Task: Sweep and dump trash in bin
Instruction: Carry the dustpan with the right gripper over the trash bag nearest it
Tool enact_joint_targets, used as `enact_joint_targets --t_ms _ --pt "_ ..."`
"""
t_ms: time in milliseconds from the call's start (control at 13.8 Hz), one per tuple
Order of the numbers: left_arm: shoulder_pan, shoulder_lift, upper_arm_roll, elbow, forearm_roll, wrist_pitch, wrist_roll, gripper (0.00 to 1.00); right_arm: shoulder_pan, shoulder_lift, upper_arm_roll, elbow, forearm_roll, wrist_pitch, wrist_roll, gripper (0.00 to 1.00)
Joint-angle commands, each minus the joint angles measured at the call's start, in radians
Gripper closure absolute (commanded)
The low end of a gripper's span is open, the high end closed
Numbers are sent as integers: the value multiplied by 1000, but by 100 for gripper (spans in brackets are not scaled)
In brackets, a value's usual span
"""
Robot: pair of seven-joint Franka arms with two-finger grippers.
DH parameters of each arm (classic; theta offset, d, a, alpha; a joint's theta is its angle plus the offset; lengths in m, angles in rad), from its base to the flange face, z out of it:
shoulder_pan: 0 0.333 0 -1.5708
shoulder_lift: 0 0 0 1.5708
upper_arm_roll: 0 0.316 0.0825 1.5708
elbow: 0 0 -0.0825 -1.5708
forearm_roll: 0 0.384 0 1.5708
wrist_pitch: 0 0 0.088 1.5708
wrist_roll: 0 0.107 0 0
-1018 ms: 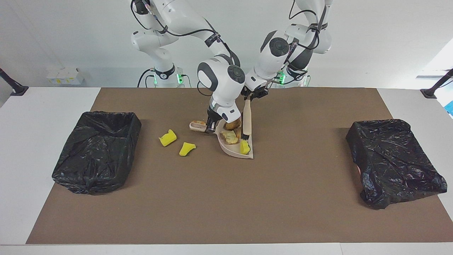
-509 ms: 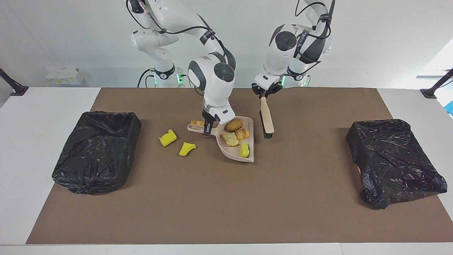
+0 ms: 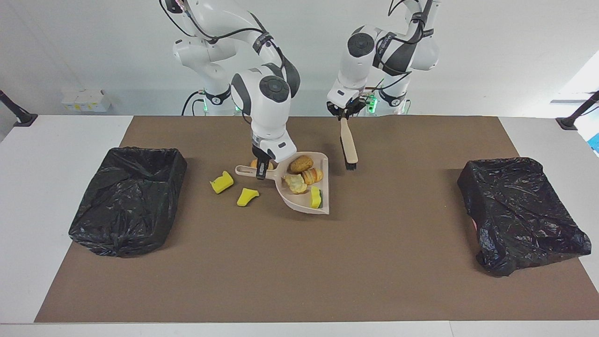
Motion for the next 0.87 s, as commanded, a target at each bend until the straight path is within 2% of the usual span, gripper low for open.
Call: enact_joint_targets --t_ms 0,145,582,654,800 --pt "-92 -44 10 -91 15 77 -67 100 -82 -6 5 41 29 -56 -143 100" --pt "-120 -42 10 -125 8 151 -111 100 -154 -11 2 43 21 -56 -218 100" --pt "-140 -38 10 -160 -23 188 -87 100 -367 -11 -1 78 -12 -50 -436 100" --pt "-140 -36 10 -160 -28 187 -78 90 -404 -12 -3 80 -23 -48 -472 100" --pt "-134 -35 13 -158 -32 179 -76 63 -484 -12 -1 80 -32 -42 -541 100"
